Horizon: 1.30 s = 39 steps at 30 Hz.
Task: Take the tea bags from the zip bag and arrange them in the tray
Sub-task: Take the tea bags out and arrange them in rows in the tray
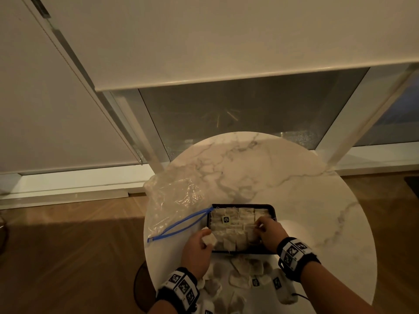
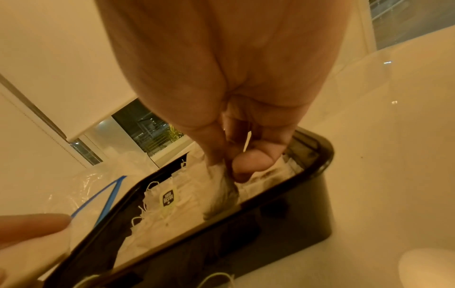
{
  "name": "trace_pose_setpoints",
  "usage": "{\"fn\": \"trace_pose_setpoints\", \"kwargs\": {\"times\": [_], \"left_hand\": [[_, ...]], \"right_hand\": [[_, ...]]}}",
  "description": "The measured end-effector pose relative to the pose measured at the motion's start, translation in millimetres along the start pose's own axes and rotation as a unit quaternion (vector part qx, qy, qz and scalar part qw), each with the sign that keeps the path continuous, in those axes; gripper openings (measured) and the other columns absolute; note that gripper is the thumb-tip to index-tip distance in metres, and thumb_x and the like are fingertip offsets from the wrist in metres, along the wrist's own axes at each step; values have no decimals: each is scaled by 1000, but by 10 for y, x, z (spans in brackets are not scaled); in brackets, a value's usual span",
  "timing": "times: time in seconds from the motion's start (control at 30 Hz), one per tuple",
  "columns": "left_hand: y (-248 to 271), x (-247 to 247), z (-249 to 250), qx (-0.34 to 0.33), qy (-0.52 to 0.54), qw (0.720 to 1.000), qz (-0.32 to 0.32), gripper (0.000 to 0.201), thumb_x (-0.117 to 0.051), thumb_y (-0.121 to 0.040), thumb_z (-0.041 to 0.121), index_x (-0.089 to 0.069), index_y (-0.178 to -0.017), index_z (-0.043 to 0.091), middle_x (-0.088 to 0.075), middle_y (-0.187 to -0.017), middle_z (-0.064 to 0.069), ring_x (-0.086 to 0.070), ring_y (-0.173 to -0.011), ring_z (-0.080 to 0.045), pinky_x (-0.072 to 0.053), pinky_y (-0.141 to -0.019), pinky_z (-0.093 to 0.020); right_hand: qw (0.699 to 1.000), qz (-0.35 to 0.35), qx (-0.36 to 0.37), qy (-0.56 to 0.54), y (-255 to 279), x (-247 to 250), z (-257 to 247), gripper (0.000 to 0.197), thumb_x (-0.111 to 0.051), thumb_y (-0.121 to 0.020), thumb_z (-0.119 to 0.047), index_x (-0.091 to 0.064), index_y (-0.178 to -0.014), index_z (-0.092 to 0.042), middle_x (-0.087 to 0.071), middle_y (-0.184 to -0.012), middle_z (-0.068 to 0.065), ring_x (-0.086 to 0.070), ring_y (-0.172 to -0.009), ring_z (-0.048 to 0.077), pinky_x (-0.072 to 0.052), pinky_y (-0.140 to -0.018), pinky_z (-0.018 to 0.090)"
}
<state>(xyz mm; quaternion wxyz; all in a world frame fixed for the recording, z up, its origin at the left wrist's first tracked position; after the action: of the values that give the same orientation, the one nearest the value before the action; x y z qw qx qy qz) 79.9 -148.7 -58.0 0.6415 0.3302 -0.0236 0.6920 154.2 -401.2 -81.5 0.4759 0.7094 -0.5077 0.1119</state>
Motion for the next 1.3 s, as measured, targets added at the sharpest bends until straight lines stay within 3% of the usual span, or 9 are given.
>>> {"fn": "trace_pose_setpoints", "kwargs": {"times": [0.13, 0.27, 0.33, 0.47, 0.6, 0.77, 1.03, 1.2, 1.3], "left_hand": [[-40, 14, 1, -2, 17, 1000, 10, 34, -57, -97, 14, -59, -129, 24, -58, -131, 5, -53, -117, -8, -42, -99, -21], [-45, 206, -17, 3, 87, 992, 94, 29, -58, -97, 10, -60, -119, 29, -63, -118, 4, -60, -108, -12, -52, -97, -33], [-45, 283, -6, -3, 98, 988, 120, 25, -58, -97, 12, -60, -117, 28, -64, -113, 5, -61, -103, -9, -53, -89, -29], [-86, 318, 4, -9, 112, 986, 126, 23, -58, -98, 14, -61, -116, 26, -66, -110, 5, -61, -99, -5, -50, -80, -21], [-105, 273, -6, -7, 122, 986, 113, 23, -59, -97, 14, -61, -115, 29, -66, -110, 5, -63, -101, -8, -56, -85, -29], [-98, 281, 8, -14, 119, 987, 110, 25, -58, -97, 11, -60, -115, 29, -65, -111, 5, -63, -102, -8, -54, -86, -26], [-58, 307, 71, -19, 126, 987, 99, 30, -60, -96, 8, -57, -114, 33, -66, -108, 7, -62, -99, -4, -51, -80, -19], [-40, 325, 138, -18, 150, 985, 87, 60, -68, -89, 1, -42, -132, 34, -58, -113, 13, -63, -94, 2, -55, -76, -16], [-51, 281, 171, -15, 174, 982, 69, 67, -70, -89, 5, -38, -140, 35, -63, -113, 7, -67, -98, -6, -59, -86, -29]], "right_hand": [[998, -5, -3, 69, -33, -4, 53, 18, -54, -95, -18, -61, -112, -20, -64, -115, 7, -60, -101, 23, -42, -78, 23], [994, -27, -8, 106, -36, -52, 50, 22, -51, -95, -14, -61, -114, -17, -63, -119, 10, -61, -107, 25, -46, -84, 25], [994, -33, -8, 107, -31, -59, 39, 22, -51, -96, -16, -61, -116, -16, -62, -121, 10, -60, -109, 26, -48, -88, 28], [993, -46, -12, 107, -30, -83, 23, 24, -51, -96, -16, -60, -119, -16, -61, -123, 10, -60, -110, 25, -49, -92, 28], [991, -60, -8, 119, -39, -132, -1, 27, -55, -93, -11, -61, -119, -15, -60, -124, 9, -59, -112, 25, -48, -93, 27], [989, -59, -1, 136, -37, -169, -27, 26, -53, -93, -11, -62, -117, -14, -62, -123, 10, -60, -112, 25, -48, -95, 28], [988, -50, 15, 142, 2, -132, -83, 25, -56, -92, -13, -60, -117, -16, -63, -120, 9, -61, -109, 24, -49, -91, 28], [995, 4, 10, 101, 86, 139, -65, 31, -51, -91, -8, -56, -119, -20, -64, -109, 8, -61, -94, 23, -47, -75, 24], [998, 48, 2, 48, 191, 340, -14, 26, -54, -92, -12, -56, -116, -21, -62, -100, 2, -58, -85, 19, -44, -71, 24]]}}
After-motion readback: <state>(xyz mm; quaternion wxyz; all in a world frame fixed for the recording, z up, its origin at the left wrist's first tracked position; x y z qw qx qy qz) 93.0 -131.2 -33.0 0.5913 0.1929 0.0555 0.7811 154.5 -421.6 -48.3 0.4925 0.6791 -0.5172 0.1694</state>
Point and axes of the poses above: each hand's wrist, its own y-axis away from the middle knuckle, its own x-axis out of the back of the hand, z = x × y, the point moved 10 cm from there along -y, towards the middle knuckle
